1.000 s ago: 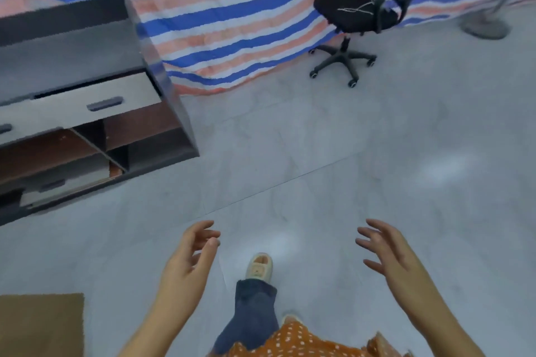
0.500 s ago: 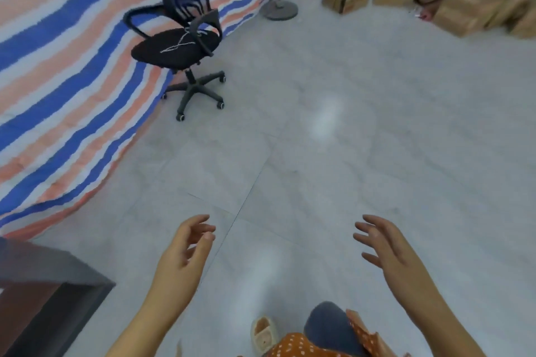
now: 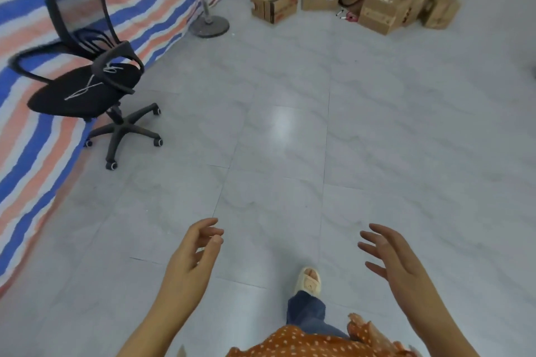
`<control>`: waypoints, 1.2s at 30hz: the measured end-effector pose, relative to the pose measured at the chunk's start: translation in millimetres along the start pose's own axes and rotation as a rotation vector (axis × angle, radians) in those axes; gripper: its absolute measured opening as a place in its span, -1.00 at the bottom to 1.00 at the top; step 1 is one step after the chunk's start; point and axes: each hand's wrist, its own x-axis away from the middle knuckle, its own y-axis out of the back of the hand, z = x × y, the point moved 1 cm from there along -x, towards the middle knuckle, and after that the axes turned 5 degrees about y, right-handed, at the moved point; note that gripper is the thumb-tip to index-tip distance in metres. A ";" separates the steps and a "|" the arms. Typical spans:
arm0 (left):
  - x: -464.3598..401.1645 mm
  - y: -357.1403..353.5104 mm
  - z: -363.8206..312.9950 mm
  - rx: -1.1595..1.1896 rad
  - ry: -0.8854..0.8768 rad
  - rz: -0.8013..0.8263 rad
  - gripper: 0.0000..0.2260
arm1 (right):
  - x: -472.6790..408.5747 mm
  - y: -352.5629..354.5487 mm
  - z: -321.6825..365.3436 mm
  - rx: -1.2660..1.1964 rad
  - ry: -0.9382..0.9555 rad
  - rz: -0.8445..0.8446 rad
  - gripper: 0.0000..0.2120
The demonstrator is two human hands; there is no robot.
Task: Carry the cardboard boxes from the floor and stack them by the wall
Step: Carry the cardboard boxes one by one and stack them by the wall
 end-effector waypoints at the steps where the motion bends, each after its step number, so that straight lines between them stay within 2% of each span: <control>1: -16.0 -13.5 -10.6 0.004 -0.008 0.005 -0.80 | -21.3 10.3 6.6 -0.011 0.010 -0.011 -0.74; 7: -110.8 -96.6 -88.4 0.003 -0.079 0.060 -0.79 | -139.9 67.6 46.3 -0.052 0.063 -0.065 -0.77; 12: -174.1 -136.9 -127.9 -0.018 -0.088 0.087 -0.78 | -213.2 87.5 65.7 -0.076 0.057 -0.057 -0.79; 21: -318.0 -171.0 -154.0 -0.031 -0.040 0.070 -0.81 | -358.8 84.3 93.3 -0.034 0.017 -0.065 -0.81; 30: -522.4 -193.6 -250.7 0.013 -0.095 0.104 -0.83 | -549.7 70.2 174.5 -0.002 0.088 -0.122 -0.78; 36: -606.2 -208.2 -275.1 -0.058 -0.069 0.159 -0.81 | -630.2 58.2 190.6 0.032 0.016 -0.088 -0.71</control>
